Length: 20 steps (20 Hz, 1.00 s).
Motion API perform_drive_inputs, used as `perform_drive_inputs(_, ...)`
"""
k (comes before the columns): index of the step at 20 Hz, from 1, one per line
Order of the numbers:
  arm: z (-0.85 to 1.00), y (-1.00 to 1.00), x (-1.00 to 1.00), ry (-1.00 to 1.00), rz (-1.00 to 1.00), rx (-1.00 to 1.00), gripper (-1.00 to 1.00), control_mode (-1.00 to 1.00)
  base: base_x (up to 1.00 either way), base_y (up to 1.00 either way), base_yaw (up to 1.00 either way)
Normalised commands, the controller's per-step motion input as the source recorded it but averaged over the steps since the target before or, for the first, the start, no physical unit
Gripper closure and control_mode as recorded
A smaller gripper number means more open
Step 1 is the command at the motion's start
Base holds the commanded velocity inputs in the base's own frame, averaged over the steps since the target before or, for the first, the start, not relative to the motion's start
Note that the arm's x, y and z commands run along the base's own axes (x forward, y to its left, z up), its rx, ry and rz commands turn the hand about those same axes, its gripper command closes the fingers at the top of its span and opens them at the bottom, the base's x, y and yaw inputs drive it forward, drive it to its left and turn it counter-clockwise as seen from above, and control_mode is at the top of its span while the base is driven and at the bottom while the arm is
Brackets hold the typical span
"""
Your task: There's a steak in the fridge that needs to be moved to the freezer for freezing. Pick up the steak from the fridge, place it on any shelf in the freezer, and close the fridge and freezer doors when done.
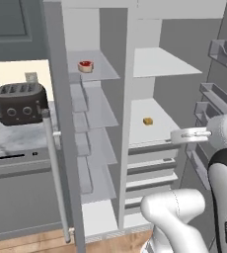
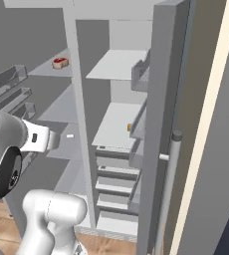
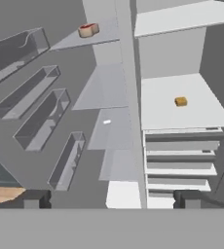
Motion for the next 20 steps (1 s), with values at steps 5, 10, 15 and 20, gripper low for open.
perform_drive_inputs(5,0.00,0.00,0.00,0.00,0.00,0.00,-1.00,1.00,0.00,0.26,-0.13)
perform_drive_inputs(10,0.00,0.00,0.00,0.00,0.00,0.00,-1.00,1.00,-0.20,-0.23,-0.10)
perform_drive_inputs(15,0.00,0.00,0.00,0.00,0.00,0.00,-1.00,1.00,-0.68,-0.02,-0.01)
perform_drive_inputs(20,0.00,0.00,0.00,0.00,0.00,0.00,-1.00,1.00,-0.51,-0.01,0.00)
